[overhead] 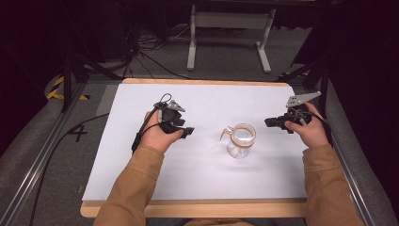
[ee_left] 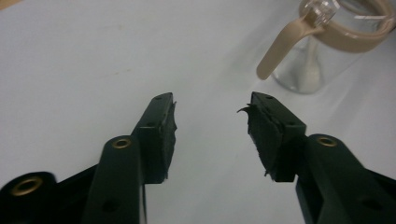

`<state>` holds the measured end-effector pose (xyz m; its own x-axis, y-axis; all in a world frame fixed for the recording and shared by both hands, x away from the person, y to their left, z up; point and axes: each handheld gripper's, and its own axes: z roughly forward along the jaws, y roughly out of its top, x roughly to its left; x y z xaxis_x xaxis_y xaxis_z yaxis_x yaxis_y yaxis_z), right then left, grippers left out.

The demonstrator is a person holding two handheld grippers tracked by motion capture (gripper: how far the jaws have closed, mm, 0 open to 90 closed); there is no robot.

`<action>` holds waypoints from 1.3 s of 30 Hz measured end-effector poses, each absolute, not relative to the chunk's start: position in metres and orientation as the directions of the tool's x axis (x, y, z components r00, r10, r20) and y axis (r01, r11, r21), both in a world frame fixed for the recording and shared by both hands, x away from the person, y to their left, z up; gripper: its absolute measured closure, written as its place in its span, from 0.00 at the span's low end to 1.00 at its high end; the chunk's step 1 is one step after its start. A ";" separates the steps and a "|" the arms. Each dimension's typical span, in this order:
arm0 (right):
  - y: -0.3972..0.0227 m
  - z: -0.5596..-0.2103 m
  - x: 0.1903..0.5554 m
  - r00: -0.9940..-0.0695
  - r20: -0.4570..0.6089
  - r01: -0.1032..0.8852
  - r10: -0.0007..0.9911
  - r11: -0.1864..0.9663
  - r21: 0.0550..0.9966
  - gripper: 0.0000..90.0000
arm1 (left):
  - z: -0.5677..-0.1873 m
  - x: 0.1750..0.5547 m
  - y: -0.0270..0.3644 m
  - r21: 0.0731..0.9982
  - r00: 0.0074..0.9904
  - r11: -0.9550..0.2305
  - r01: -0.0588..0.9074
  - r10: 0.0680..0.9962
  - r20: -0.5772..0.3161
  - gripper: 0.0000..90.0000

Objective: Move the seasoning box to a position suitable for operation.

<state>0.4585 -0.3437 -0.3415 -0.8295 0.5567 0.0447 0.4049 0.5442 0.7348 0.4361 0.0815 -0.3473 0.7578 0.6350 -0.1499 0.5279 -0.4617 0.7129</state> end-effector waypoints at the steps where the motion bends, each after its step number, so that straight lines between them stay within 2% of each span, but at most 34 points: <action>1: -0.344 -0.342 0.457 -0.829 0.044 0.408 0.558 0.548 0.730 0.99 | -0.346 0.438 0.081 0.718 0.765 -0.463 0.520 0.626 -0.150 0.65; 6: -0.346 -0.343 0.455 -0.826 0.051 0.417 0.562 0.546 0.727 0.98 | -0.339 0.435 0.078 0.722 0.783 -0.482 0.496 0.607 -0.133 0.73; 9: -0.346 -0.342 0.451 -0.823 0.040 0.414 0.566 0.551 0.725 0.98 | -0.337 0.434 0.075 0.728 0.797 -0.483 0.486 0.586 -0.143 0.82; 10: -0.345 -0.341 0.448 -0.826 0.033 0.411 0.563 0.561 0.718 0.98 | -0.339 0.434 0.072 0.719 0.811 -0.506 0.477 0.568 -0.139 0.90; 11: -0.345 -0.341 0.448 -0.826 0.033 0.411 0.563 0.561 0.718 0.98 | -0.339 0.434 0.072 0.719 0.811 -0.506 0.477 0.568 -0.139 0.93; 12: -0.346 -0.341 0.446 -0.826 0.032 0.411 0.562 0.563 0.717 0.98 | -0.340 0.435 0.069 0.719 0.815 -0.510 0.471 0.564 -0.134 0.93; 14: -0.350 -0.339 0.442 -0.820 0.028 0.411 0.571 0.555 0.723 0.98 | -0.340 0.437 0.060 0.729 0.831 -0.523 0.442 0.544 -0.115 1.00; 19: -0.354 -0.339 0.440 -0.816 0.035 0.415 0.577 0.543 0.729 0.97 | -0.340 0.439 0.046 0.738 0.848 -0.523 0.427 0.515 -0.125 1.00; 24: -0.354 -0.343 0.439 -0.818 0.040 0.423 0.574 0.553 0.718 0.97 | -0.338 0.443 0.031 0.771 0.852 -0.466 0.435 0.490 -0.184 1.00; 39: -0.356 -0.341 0.432 -0.815 0.037 0.423 0.579 0.551 0.719 0.97 | -0.345 0.449 -0.011 0.809 0.872 -0.431 0.399 0.451 -0.190 1.00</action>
<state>0.4323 -0.3557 -0.3415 -0.8148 0.5785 0.0366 0.4234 0.5509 0.7192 0.4492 -0.0107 -0.3450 0.8722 0.4505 -0.1904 0.3991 -0.4308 0.8094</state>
